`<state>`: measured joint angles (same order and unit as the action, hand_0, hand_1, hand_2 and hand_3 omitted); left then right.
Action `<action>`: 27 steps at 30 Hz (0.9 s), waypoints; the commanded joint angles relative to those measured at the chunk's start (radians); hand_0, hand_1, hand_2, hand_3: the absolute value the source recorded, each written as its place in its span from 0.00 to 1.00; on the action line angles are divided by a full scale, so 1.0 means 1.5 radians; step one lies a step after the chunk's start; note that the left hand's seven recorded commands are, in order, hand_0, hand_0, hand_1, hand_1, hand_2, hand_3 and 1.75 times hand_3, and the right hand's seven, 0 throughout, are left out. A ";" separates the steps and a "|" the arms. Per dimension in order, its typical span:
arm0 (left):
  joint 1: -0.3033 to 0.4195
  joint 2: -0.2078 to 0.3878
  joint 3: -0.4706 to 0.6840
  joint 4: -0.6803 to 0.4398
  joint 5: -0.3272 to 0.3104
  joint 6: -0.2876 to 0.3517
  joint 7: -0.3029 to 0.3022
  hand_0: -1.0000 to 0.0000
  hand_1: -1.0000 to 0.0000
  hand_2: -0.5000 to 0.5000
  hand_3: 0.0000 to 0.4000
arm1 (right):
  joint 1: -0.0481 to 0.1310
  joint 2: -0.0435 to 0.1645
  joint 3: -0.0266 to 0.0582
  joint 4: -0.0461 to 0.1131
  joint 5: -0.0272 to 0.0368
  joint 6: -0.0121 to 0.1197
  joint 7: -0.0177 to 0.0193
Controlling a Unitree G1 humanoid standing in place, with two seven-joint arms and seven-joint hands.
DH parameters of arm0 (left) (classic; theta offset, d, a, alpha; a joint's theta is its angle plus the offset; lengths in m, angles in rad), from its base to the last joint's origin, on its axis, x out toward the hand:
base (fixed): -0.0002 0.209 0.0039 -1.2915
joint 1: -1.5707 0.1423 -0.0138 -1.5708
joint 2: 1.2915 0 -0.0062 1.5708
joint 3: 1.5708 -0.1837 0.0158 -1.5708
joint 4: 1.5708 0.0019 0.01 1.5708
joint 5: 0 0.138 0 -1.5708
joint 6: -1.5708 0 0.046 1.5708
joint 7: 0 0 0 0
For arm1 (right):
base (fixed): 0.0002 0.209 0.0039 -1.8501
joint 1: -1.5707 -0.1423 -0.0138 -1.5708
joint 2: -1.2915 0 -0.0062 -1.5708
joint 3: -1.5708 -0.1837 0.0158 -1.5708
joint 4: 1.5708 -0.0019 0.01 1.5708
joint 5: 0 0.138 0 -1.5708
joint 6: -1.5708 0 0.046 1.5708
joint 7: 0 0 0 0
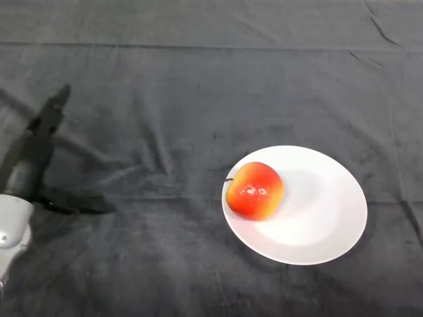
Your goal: Move the apple to the plate
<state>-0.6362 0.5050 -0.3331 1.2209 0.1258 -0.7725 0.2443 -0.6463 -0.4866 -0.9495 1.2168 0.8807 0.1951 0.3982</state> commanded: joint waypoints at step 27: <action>0.058 0.088 0.275 0.026 -0.243 0.156 -0.134 1.00 1.00 0.50 0.00 | -0.008 -0.013 -0.0020 -0.001 0.0115 -0.005 0.0017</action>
<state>-0.5957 0.5748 0.0628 1.2231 -0.2297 -0.5474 0.0504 -0.6463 -0.4866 -0.9491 1.2168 0.8807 0.1951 0.3981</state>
